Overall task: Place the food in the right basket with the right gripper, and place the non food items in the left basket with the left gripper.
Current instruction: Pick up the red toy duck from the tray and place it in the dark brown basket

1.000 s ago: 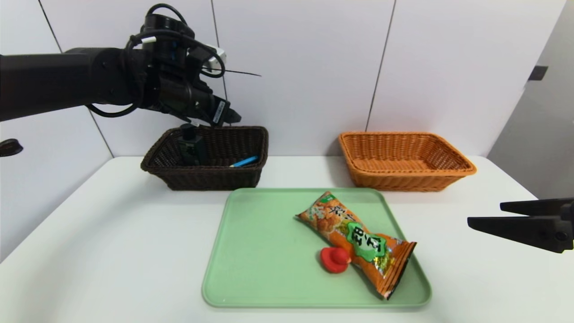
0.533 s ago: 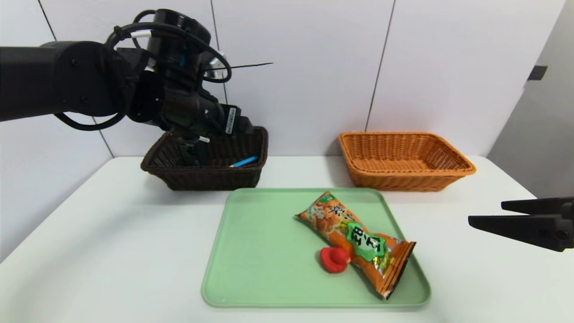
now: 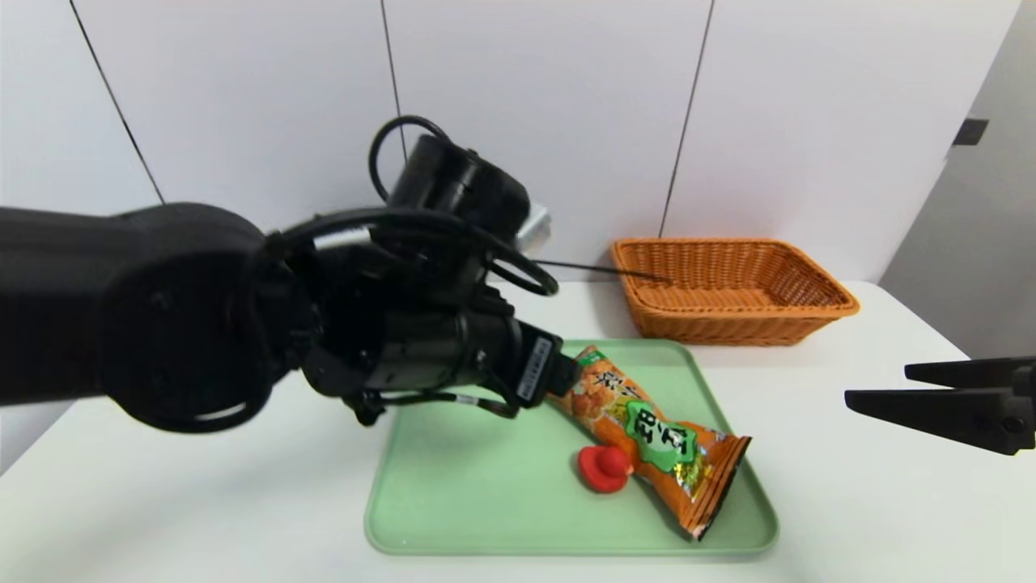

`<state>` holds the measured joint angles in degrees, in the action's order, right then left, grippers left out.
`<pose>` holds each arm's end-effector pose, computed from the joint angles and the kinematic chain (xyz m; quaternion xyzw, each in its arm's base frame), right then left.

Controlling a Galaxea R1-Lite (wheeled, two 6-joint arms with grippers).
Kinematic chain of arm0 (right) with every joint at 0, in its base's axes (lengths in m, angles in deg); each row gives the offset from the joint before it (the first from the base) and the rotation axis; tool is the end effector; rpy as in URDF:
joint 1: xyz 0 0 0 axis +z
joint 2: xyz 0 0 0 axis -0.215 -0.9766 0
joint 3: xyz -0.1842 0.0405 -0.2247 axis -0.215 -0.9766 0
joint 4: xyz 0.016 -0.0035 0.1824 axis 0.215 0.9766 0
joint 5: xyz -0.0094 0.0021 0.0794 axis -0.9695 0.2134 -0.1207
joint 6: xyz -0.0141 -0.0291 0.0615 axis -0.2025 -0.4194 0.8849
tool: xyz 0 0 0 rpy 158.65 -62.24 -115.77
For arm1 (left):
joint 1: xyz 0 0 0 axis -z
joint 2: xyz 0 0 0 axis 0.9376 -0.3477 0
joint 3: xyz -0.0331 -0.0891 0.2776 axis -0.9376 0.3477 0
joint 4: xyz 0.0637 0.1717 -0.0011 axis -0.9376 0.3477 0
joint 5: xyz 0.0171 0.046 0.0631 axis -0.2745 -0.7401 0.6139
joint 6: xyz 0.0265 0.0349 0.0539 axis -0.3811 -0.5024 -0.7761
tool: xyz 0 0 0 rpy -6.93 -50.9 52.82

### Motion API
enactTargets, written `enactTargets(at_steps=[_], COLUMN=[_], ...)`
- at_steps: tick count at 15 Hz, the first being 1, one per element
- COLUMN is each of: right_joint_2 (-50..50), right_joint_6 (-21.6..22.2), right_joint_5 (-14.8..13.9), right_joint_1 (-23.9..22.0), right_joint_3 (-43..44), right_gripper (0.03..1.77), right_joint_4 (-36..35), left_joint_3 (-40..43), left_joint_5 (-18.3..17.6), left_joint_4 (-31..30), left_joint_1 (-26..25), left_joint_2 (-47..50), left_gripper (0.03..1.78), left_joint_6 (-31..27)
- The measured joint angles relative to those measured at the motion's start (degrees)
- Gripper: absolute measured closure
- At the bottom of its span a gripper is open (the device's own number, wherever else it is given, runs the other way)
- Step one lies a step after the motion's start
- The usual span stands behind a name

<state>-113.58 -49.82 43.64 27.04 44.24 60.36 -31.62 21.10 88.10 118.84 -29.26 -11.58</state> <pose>0.1586 0.0621 0.2325 0.0358 0.2905 0.2494 0.9231 0.2444 -0.2636 0.2130 0.0762 0.2737 -0.2969 0.9117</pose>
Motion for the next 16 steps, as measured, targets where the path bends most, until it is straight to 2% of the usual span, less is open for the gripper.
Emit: enactTargets(at_steps=[2, 5, 8, 11, 13, 16], right_joint_2=[0.1, 0.6, 1.0, 1.3, 1.4, 1.6], right_joint_6=[0.2, 0.3, 0.4, 0.4, 0.4, 0.4], right_joint_5=[0.0, 0.1, 0.1, 0.1, 0.0, 0.2], right_joint_1=[-0.6, -1.8, -2.5, -2.7, -2.8, -2.8], right_joint_3=[0.0, -0.2, -0.4, -0.7, -0.8, -0.9], right_gripper=[0.09, 0.09, 0.09, 0.09, 0.09, 0.09], right_joint_4=[0.0, 0.1, 0.1, 0.1, 0.1, 0.1], left_joint_3=[3.3, 5.5, 5.3, 3.0, 1.1, -3.1], left_joint_5=[0.0, 0.1, 0.8, 3.7, 5.4, 6.1], left_joint_4=[-4.5, -5.4, -5.3, -4.9, -2.7, 3.3], left_joint_1=[4.3, 8.9, 11.0, 11.5, 11.4, 11.5], left_joint_2=[-1.1, -3.1, -6.0, -8.7, -10.3, -12.0], left_gripper=[0.13, 0.12, 0.12, 0.12, 0.12, 0.12], left_joint_6=[0.3, 2.0, 6.6, 11.0, 11.2, 11.3])
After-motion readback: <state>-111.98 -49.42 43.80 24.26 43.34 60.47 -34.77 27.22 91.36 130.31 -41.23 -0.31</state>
